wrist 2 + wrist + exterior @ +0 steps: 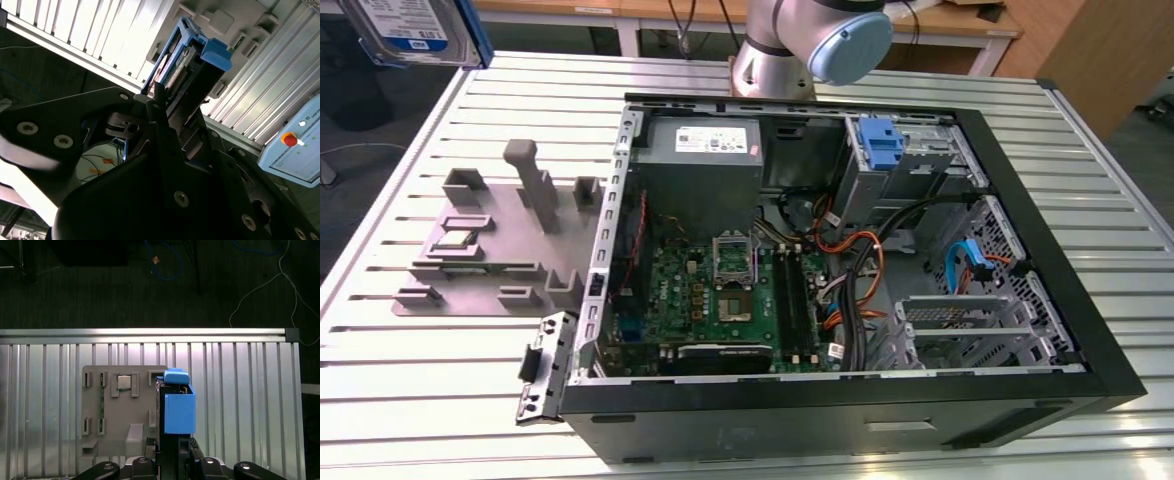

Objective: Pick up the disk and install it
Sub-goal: 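Pick up the disk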

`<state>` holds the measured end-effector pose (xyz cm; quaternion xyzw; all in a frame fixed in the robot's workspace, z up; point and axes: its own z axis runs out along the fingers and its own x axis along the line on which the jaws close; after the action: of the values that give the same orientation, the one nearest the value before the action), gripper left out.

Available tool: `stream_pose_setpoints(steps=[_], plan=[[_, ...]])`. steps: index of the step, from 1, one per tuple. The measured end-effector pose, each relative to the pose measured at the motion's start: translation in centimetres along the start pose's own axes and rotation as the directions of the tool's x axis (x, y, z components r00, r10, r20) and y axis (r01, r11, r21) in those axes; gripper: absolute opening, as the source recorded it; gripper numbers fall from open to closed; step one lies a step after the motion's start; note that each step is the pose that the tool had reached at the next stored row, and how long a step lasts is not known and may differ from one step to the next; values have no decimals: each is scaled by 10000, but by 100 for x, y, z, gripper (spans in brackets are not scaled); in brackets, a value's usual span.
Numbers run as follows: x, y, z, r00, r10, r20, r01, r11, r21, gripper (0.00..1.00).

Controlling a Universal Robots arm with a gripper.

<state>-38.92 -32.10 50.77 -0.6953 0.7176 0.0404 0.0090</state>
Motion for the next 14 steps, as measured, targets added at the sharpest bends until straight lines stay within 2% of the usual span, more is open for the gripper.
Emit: stream_pose_setpoints(steps=[4, 12, 14], plan=[[0, -7, 0, 10000, 0, 0, 0, 10000, 1, 35], [-3, -105, -5, 10000, 0, 0, 0, 10000, -1, 35], [-4, -113, -5, 10000, 1, 0, -1, 10000, 0, 35]])
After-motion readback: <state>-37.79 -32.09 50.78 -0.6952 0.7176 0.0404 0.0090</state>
